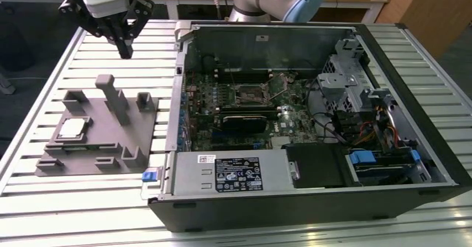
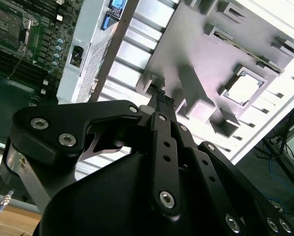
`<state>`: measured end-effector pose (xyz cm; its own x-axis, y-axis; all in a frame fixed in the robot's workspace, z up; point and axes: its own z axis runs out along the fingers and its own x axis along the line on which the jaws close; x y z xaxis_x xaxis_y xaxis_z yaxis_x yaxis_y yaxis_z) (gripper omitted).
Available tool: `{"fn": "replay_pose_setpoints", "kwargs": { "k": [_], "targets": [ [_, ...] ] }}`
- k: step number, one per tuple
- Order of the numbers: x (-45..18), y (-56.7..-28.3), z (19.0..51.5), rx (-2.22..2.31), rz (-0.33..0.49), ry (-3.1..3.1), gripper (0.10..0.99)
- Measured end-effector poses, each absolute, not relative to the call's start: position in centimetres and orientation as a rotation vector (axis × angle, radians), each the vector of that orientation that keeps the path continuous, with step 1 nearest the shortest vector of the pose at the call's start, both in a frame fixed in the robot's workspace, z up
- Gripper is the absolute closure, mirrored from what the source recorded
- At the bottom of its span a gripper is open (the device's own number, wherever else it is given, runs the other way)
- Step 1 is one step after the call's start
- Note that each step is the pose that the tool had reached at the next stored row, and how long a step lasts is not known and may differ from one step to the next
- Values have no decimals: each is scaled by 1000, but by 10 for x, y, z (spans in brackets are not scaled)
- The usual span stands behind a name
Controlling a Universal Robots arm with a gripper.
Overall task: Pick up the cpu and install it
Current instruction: 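Reach for the cpu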
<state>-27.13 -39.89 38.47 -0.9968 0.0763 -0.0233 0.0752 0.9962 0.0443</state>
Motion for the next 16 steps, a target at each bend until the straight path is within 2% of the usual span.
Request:
{"fn": "replay_pose_setpoints", "kwargs": {
  "k": [16],
  "targets": [
    [-287,-399,384,118,68,3114,980]
  ]
}}
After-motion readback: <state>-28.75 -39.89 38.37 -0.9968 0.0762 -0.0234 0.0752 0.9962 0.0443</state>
